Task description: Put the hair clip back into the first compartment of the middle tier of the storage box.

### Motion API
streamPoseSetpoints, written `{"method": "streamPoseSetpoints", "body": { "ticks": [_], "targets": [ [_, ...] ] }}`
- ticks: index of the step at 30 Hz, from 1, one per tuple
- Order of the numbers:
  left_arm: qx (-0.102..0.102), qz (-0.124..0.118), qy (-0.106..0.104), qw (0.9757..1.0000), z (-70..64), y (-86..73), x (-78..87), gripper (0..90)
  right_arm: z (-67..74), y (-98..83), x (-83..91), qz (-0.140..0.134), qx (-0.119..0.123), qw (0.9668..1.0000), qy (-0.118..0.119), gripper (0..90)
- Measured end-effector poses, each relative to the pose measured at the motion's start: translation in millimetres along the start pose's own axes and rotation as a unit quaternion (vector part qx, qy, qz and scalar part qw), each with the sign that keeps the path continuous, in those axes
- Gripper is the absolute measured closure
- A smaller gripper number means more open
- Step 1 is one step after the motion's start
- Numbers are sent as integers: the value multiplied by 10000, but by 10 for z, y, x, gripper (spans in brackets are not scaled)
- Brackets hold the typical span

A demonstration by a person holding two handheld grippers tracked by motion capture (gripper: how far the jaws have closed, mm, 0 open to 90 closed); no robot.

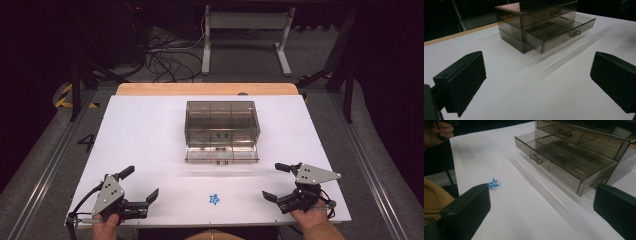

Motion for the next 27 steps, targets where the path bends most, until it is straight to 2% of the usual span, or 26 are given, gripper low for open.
{"method": "streamPoseSetpoints", "body": {
  "ticks": [8, 27],
  "targets": [
    [-26, 19, -19, 10000, -8, -5, -5, 9, 40, 94, -62, 80, 60, 9999, 42, 46],
    [-7, 39, -47, 10000, -9, -11, -8, 9, 197, 392, -414, 145, 283, 9984, 477, 48]
  ]
}}
Point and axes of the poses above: each handheld gripper's, and its own axes: x roughly backward along the jaws, y roughly out of its top, z roughly to its left, the point moved 3 cm from there along -x, roughly forward along the jaws, and after that the axes turned 3 degrees about -z, right-handed, at the moved point
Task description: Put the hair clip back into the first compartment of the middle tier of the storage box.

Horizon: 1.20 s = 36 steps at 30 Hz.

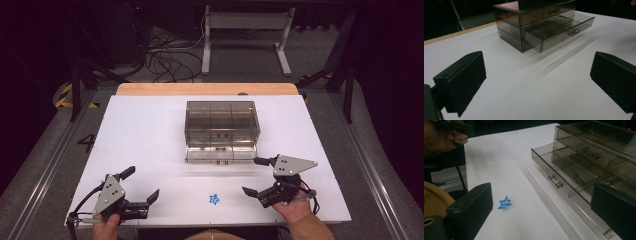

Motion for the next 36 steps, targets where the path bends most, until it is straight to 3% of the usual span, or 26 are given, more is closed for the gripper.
{"method": "streamPoseSetpoints", "body": {
  "ticks": [20, 31, 36],
  "targets": [
    [-3, 8, -9, 10000, 0, -3, -2, 10, 112, 185, -341, 103, 204, 9990, 371, 48],
    [-1, 23, -9, 10000, 6, -7, -7, 10, 151, 270, -482, 101, 231, 9983, 532, 48],
    [8, 28, -19, 10000, 3, -9, -11, 11, 179, 293, -532, 94, 123, 9974, 704, 60]
  ]
}}
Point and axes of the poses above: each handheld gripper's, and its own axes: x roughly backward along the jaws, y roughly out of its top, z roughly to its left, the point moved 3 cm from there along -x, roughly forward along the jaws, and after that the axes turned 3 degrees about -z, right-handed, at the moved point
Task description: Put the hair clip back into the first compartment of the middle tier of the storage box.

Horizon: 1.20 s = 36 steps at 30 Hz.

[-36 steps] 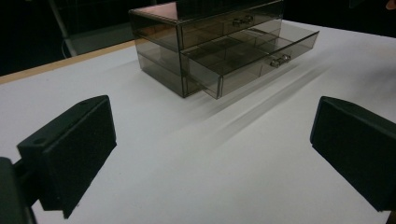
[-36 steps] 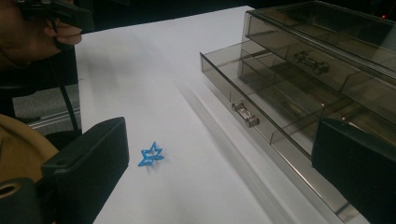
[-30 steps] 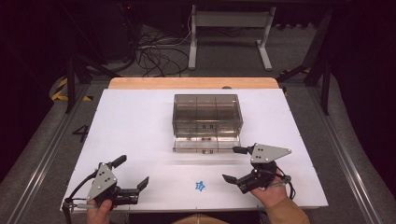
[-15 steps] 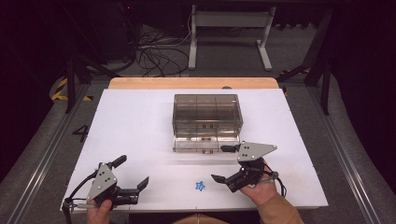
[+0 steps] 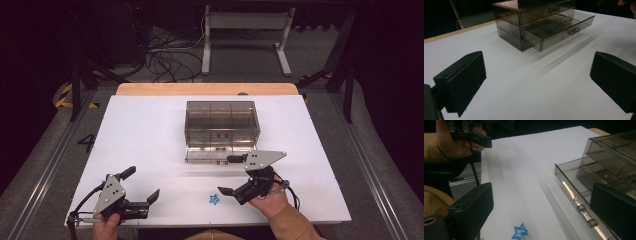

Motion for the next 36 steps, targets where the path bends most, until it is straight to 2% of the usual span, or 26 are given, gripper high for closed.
{"method": "streamPoseSetpoints", "body": {
  "ticks": [4, 9, 17, 19, 23, 24, 27, 30, 31, 36],
  "targets": [
    [8, -6, 6, 10000, -1, 1, 2, 10, 27, 6, -42, 67, 32, 10000, 17, 66],
    [-8, 1, 3, 10000, 4, -1, 3, 10, 28, 0, -63, 122, -117, 9998, 93, 101],
    [-6, 13, 10, 10000, 8, -4, 3, 10, 53, -48, -112, 350, -150, 9993, -39, 176],
    [9, 10, 11, 10000, 12, -4, 4, 10, 65, -84, -148, 578, -104, 9982, -155, 220],
    [1, 9, 18, 10000, 15, -4, 5, 10, 73, -118, -199, 790, -184, 9966, -135, 269],
    [3, 9, 18, 10000, 14, -4, 5, 10, 75, -146, -234, 956, -251, 9950, -139, 296],
    [13, 9, 15, 10000, 13, -4, 4, 10, 77, -174, -265, 1072, -288, 9937, -134, 324],
    [25, 14, 13, 10000, 12, -6, 2, 10, 75, -219, -317, 1298, -350, 9908, -159, 372],
    [25, 15, 9, 10000, 12, -6, 1, 10, 75, -219, -317, 1298, -350, 9908, -159, 372],
    [26, 17, 5, 10000, 13, -7, -1, 10, 84, -273, -380, 1566, -429, 9867, -107, 415]
  ]
}}
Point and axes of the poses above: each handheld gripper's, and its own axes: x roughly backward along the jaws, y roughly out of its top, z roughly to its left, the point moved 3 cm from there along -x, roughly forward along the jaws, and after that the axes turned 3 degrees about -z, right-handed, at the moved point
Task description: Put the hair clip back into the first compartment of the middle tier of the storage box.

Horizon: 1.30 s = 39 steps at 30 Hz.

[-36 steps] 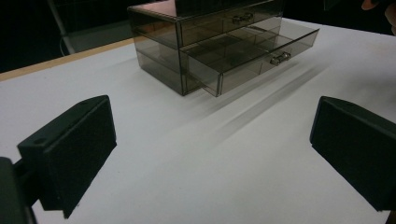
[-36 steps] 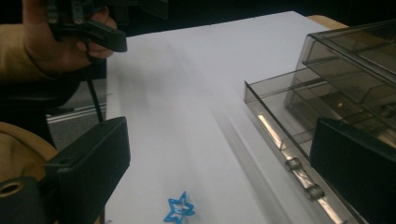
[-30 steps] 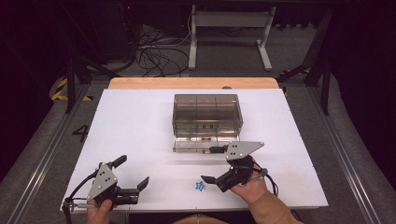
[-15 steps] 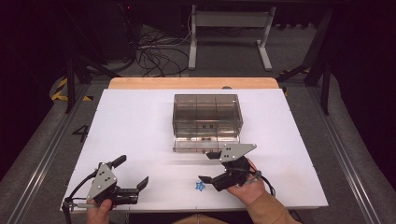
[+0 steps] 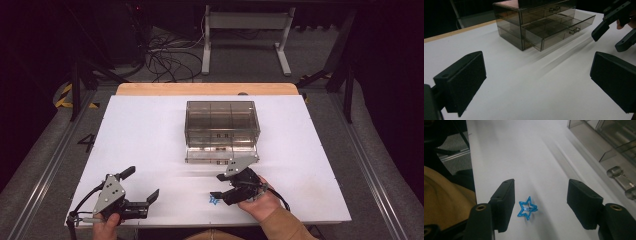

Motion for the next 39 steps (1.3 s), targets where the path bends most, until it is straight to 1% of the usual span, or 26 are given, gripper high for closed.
{"method": "streamPoseSetpoints", "body": {
  "ticks": [1, 2, 4, 5, 8, 9, 12, 18, 24, 26, 29, 34, 39],
  "targets": [
    [3, 0, 0, 10000, 0, 0, -1, 10, 4, -13, -32, 110, -6, 9999, 2, 428],
    [7, 1, 4, 10000, 1, -1, -1, 10, 4, -13, -32, 110, -6, 9999, 2, 428],
    [15, -1, -4, 10000, 0, -1, -2, 10, 13, -30, -75, 251, 6, 9997, 10, 450],
    [15, 1, -5, 10000, 0, -2, -2, 10, 13, -30, -75, 251, 6, 9997, 10, 450],
    [17, 1, -5, 10000, 0, -1, -2, 10, 17, -44, -111, 368, 44, 9993, 3, 476],
    [-19, 8, -8, 10000, 6, -1, -2, 10, 19, -48, -120, 397, 48, 9992, -5, 483],
    [31, 30, -21, 10000, 2, -5, -7, 10, 24, -57, -143, 466, 48, 9989, 29, 495],
    [33, 19, -29, 10000, -3, -4, -8, 11, 35, -73, -185, 604, 71, 9981, 87, 536],
    [56, 35, -37, 10000, -1, -7, -9, 11, 49, -91, -224, 762, 69, 9970, 80, 594],
    [13, 38, -30, 10000, 3, -5, -7, 11, 50, -98, -231, 822, 80, 9966, 76, 622],
    [27, 35, -31, 10000, 1, -5, -8, 11, 56, -99, -235, 840, 87, 9964, 61, 653],
    [37, 29, -31, 10000, -2, -5, -7, 11, 53, -100, -234, 841, 86, 9964, 54, 672],
    [23, 28, -33, 10000, 0, -5, -7, 11, 58, -103, -247, 840, 91, 9964, 36, 738]
  ]
}}
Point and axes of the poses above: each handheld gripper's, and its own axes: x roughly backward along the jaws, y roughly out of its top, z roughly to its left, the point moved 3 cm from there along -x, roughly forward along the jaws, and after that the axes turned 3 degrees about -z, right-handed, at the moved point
